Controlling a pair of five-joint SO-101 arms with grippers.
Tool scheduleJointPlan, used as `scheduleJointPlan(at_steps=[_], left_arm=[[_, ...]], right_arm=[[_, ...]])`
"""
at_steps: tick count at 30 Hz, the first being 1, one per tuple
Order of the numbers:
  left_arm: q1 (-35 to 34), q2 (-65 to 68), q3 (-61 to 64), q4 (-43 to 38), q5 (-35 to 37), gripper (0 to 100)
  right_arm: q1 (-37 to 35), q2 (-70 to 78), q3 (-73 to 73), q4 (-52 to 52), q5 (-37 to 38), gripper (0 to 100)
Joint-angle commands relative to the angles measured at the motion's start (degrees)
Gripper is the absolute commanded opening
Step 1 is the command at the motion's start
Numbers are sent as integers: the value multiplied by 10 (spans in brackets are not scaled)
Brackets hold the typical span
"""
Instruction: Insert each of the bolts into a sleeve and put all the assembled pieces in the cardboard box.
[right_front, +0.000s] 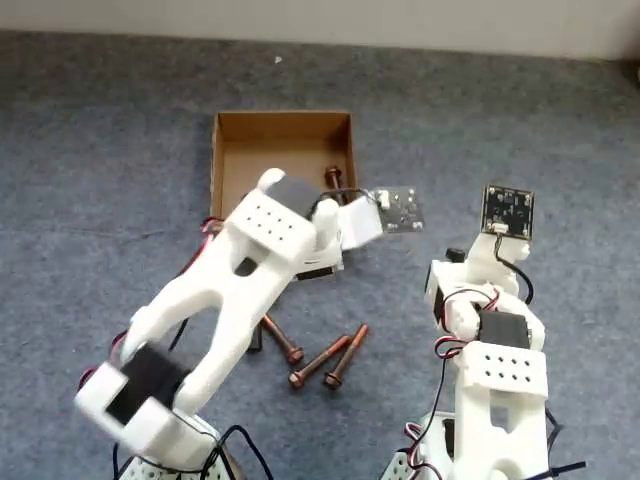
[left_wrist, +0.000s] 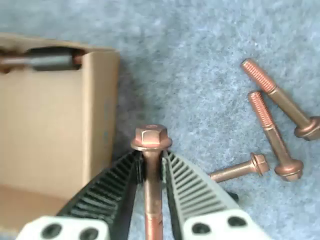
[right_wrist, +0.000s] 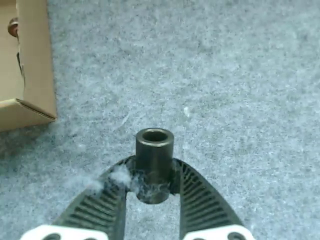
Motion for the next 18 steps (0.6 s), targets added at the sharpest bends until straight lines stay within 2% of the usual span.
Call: scheduleJointPlan(at_steps=[1, 4, 7, 12, 18], left_arm=[[8, -132, 25, 5, 63, 5], [9, -197, 52, 0, 110, 5], [6, -259, 92, -39, 165, 5], [6, -375, 193, -143, 265, 5], [8, -502, 326, -286, 367, 5]], right_arm=[[3, -17, -3, -13, -1, 6], [-3, -18, 3, -10, -1, 6], [-20, -35, 7, -9, -1, 6], [-59, -131, 36, 5, 0, 6], [-125, -267, 104, 3, 47, 6]])
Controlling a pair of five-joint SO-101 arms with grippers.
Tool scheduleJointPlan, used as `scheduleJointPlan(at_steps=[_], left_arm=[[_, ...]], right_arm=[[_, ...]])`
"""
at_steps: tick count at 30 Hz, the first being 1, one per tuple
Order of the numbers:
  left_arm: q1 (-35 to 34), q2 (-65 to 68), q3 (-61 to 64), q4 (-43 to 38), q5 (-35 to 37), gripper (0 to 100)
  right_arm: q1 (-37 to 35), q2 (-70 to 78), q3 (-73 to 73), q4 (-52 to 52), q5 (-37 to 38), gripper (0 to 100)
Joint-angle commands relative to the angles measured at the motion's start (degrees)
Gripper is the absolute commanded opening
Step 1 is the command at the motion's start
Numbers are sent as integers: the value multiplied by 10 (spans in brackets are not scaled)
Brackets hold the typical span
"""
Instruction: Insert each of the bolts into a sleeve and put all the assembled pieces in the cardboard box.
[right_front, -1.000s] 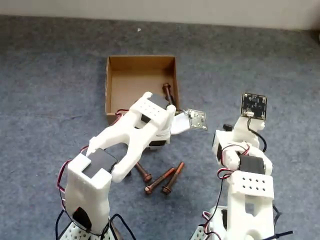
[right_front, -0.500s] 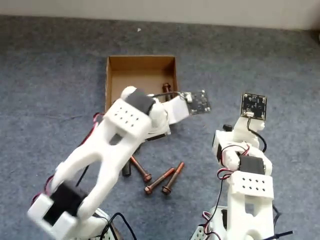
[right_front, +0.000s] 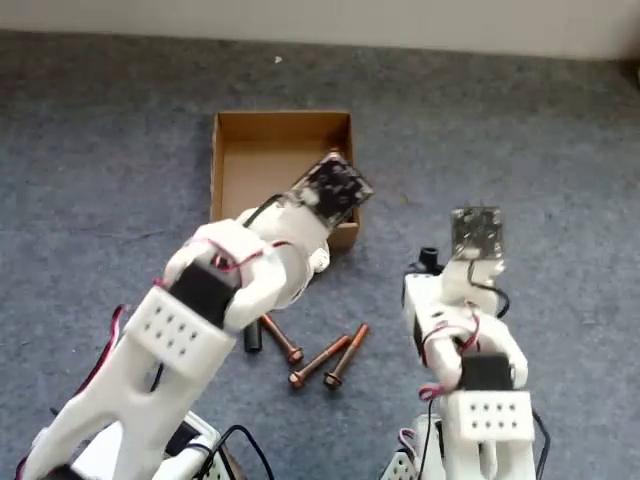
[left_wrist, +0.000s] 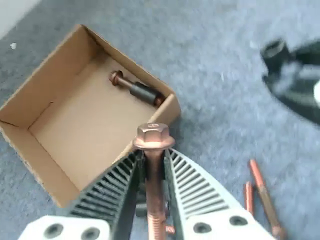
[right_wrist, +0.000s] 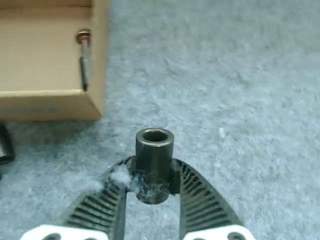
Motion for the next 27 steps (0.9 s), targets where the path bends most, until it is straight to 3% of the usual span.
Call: scheduleJointPlan(at_steps=[1, 7, 13, 18, 27], left_arm=[[5, -104, 73, -113, 82, 5], [6, -196, 123, -185, 171, 5], [7, -272, 128, -198, 249, 5], [8, -309, 139, -198, 295, 5], [5, -376, 233, -281, 308, 5]], right_arm=[[-46, -88, 13, 3, 17, 6], [-126, -215, 55, 3, 17, 6], [-204, -325, 105, 2, 18, 6], [-252, -319, 122, -42, 42, 6], [-330, -325, 138, -113, 44, 6]])
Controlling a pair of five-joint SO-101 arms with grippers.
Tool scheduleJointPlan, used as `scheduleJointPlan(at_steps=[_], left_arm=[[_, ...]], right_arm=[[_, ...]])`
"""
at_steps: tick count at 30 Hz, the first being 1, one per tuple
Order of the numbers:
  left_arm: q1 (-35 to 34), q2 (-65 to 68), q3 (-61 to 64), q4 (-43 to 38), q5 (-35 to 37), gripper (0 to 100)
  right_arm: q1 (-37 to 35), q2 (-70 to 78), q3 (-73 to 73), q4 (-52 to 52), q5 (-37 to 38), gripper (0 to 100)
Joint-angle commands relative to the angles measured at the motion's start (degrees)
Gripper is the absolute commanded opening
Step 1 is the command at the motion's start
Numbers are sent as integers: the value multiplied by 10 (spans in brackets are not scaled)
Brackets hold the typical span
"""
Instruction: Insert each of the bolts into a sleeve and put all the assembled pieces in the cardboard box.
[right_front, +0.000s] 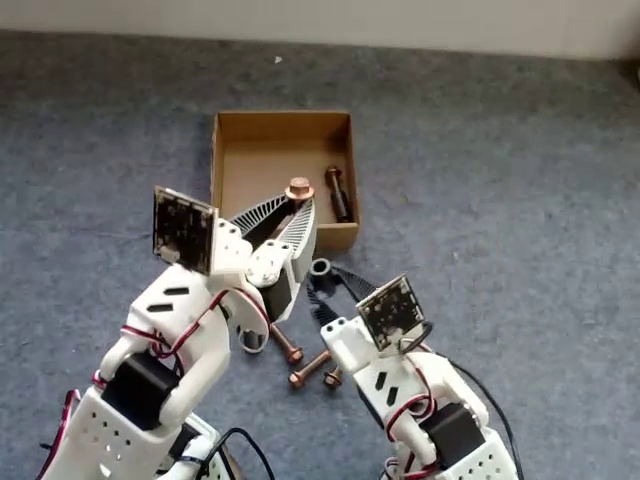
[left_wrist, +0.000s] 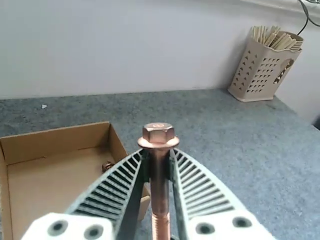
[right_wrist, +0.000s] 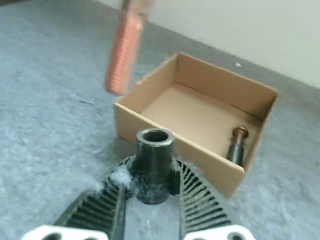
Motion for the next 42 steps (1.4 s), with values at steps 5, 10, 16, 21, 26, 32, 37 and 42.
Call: scheduleJointPlan(at_steps=[5, 10, 16, 21, 26, 32, 37, 42], left_arm=[[4, -116, 77, -57, 7, 5], [4, -179, 115, -57, 5, 5], [4, -204, 143, -57, 4, 6], [4, -206, 148, -57, 4, 6], [4, -207, 159, -56, 4, 6], [8, -207, 170, -53, -18, 6], [9, -207, 171, -52, -23, 6], [9, -207, 171, -33, -24, 6]], right_arm=[[-25, -10, -10, -67, 5, 6], [-65, -10, -10, -67, 5, 6], [-71, -10, -10, -71, 6, 6], [-72, -10, -10, -71, 6, 6], [-69, -10, -10, -69, 6, 6], [-67, -10, -10, -69, 6, 6], [-58, -10, -10, -69, 6, 6], [-15, -10, -10, -69, 3, 6]])
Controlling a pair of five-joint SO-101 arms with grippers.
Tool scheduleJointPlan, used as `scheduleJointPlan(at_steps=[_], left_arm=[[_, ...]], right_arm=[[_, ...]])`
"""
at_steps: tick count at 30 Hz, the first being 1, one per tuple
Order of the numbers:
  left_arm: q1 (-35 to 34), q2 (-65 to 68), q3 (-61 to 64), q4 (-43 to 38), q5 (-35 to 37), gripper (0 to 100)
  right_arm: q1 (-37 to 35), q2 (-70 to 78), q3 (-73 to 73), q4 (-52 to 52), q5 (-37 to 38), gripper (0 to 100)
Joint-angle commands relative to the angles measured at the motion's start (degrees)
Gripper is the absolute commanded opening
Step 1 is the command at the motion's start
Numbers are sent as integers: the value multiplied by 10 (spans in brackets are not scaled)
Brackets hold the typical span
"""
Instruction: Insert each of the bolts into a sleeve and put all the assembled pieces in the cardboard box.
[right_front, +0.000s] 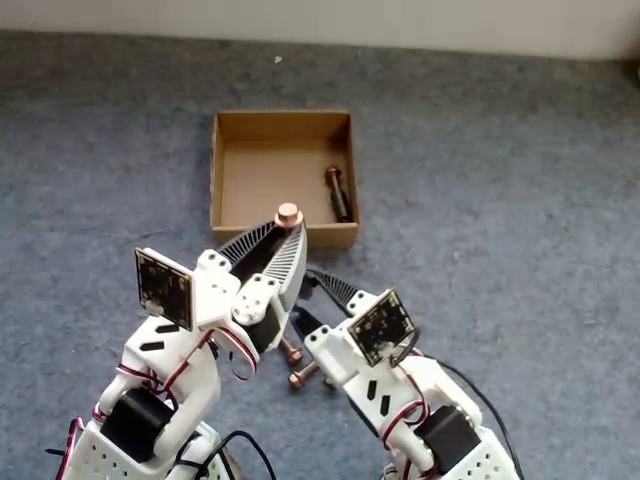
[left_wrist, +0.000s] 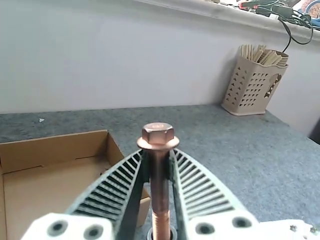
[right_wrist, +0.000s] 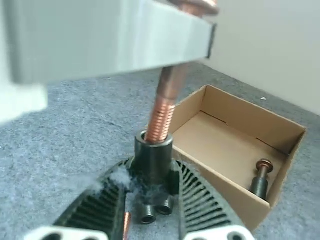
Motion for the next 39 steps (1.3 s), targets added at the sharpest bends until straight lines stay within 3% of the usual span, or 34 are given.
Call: scheduleJointPlan(at_steps=[1, 8, 14, 22, 29, 39], left_arm=[[6, -7, -4, 18, -11, 8], [6, -7, -4, 99, -12, 90], [2, -7, -4, 181, -117, 182], [-4, -7, -9, 253, -251, 189], [-113, -8, -10, 269, -280, 189], [-333, -8, 75, 266, -280, 189]], right_arm=[[30, -10, -11, -16, 0, 6], [33, -10, -11, -15, 0, 6], [34, -10, -7, -15, 0, 6], [36, -10, -7, -15, 0, 6], [82, -10, -7, -15, 0, 6], [116, -9, -10, 39, 2, 6]])
